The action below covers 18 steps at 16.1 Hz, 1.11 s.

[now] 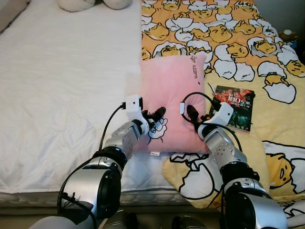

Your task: Clean up the room

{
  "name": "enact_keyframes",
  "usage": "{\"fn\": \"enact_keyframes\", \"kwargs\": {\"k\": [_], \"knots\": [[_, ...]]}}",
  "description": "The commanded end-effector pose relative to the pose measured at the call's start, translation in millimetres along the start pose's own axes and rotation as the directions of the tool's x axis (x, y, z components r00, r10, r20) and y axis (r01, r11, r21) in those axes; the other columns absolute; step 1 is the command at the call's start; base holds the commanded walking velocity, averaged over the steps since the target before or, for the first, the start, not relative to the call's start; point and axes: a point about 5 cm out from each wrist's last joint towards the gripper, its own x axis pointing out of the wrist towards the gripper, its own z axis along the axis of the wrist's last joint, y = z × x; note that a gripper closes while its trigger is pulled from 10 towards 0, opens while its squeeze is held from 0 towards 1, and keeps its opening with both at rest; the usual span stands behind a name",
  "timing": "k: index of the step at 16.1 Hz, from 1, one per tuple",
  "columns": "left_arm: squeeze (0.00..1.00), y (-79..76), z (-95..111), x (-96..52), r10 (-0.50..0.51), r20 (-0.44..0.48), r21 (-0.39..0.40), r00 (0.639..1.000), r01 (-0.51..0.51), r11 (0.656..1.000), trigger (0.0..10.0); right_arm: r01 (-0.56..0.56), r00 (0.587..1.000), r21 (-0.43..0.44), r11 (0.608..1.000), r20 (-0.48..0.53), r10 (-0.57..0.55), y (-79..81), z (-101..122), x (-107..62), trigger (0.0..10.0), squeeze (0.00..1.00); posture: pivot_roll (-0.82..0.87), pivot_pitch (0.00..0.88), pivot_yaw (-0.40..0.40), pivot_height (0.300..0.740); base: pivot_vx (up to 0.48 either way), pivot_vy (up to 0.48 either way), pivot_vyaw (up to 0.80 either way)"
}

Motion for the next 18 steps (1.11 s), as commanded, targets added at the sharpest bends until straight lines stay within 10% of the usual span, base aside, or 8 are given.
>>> {"fn": "enact_keyframes", "kwargs": {"k": [1,11,15,18], "knots": [[0.00,-2.7,-22.0,-1.7,-0.013,-0.071,-0.006,0.997,0.013,1.000,0.0,-0.025,0.998,0.000,1.000,-0.057,0.025,8.1,-13.3,0.8,0.0,0.00,-0.13,0.133,-0.015,0.740,0.000,0.000,0.00],[0.00,-12.3,-24.9,-1.9,-0.116,0.008,-0.072,0.993,0.117,0.991,0.0,-0.053,0.998,0.020,0.998,-0.034,0.054,0.5,-16.1,-12.5,0.0,0.00,-0.11,0.080,-0.021,0.740,0.000,0.000,0.00],[0.00,-11.8,-4.6,-4.8,-0.159,0.170,-0.099,0.973,0.177,0.979,0.0,-0.128,0.990,-0.093,0.987,0.041,0.133,14.9,-4.6,-21.4,0.0,0.00,-0.10,0.043,-0.008,0.740,0.000,0.000,0.00],[0.00,-13.1,-3.7,-18.0,-0.198,0.210,0.027,0.957,0.197,0.980,0.0,-0.136,0.982,-0.233,0.963,0.100,0.163,17.3,3.8,-30.0,0.0,0.00,-0.08,0.012,-0.009,0.740,0.000,0.000,0.00]]}}
